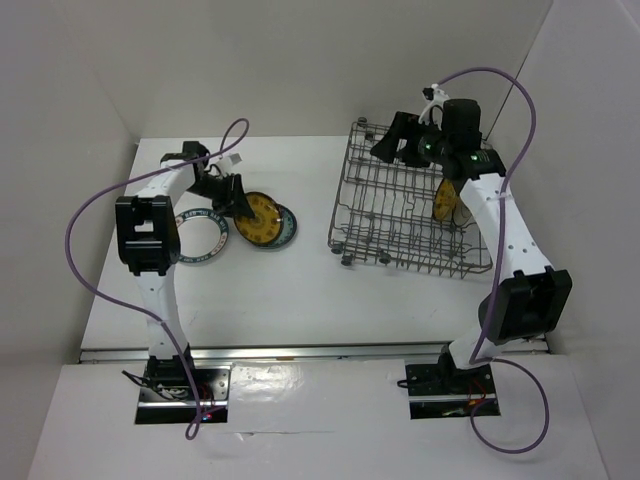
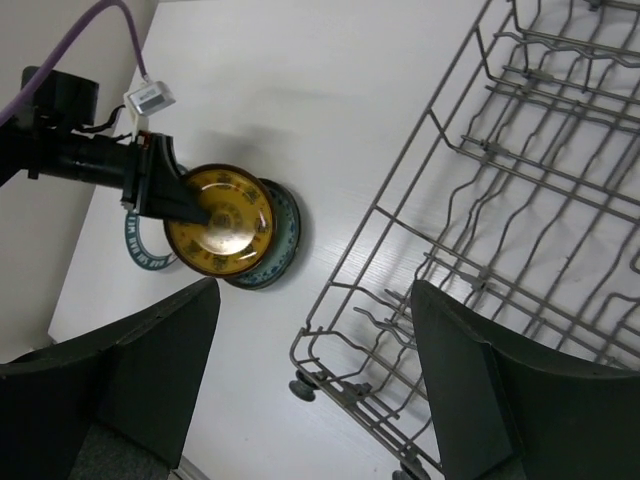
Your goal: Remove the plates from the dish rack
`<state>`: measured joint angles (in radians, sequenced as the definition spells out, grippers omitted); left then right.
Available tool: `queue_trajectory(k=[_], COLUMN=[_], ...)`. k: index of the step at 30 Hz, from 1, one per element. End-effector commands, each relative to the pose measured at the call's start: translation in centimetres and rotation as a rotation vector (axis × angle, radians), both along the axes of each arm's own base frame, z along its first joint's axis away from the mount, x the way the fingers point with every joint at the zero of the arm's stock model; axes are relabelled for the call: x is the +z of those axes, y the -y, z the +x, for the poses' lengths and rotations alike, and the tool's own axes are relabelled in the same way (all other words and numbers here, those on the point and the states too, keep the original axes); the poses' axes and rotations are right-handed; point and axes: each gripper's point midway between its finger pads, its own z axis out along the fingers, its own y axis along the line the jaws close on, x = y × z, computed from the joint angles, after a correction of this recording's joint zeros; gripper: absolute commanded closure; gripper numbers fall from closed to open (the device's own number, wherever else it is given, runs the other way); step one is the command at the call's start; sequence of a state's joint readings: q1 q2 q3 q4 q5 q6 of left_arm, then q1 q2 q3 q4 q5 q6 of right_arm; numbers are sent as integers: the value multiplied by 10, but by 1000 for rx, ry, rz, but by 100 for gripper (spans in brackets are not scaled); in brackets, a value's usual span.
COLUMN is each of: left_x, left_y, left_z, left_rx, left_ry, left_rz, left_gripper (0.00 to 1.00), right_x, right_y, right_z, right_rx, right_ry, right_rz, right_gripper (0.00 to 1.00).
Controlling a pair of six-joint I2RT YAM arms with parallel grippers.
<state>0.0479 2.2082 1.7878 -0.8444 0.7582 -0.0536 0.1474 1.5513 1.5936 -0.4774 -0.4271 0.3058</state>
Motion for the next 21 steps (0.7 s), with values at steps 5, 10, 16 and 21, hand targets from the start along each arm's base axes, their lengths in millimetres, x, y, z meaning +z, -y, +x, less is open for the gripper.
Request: queue_trajectory(k=[5, 10, 16, 21], left_x=[2, 12, 24, 74], left_y=[15, 3, -14, -15], left_z=[-1, 4, 9, 17], left_rx=[-73, -68, -54, 8], left_ry=[65, 125, 187, 369], left_rz=[147, 294, 489, 526], left_gripper=[23, 3, 3, 3], right_x=[2, 3, -26, -85], right_y=[6, 16, 90, 184], right_z=[-11, -10, 5, 13], right_rx=[11, -36, -330, -625], right_ry=[3, -16, -160, -348], right_rz=[-11, -33, -195, -441], right_gripper=[16, 14, 11, 11])
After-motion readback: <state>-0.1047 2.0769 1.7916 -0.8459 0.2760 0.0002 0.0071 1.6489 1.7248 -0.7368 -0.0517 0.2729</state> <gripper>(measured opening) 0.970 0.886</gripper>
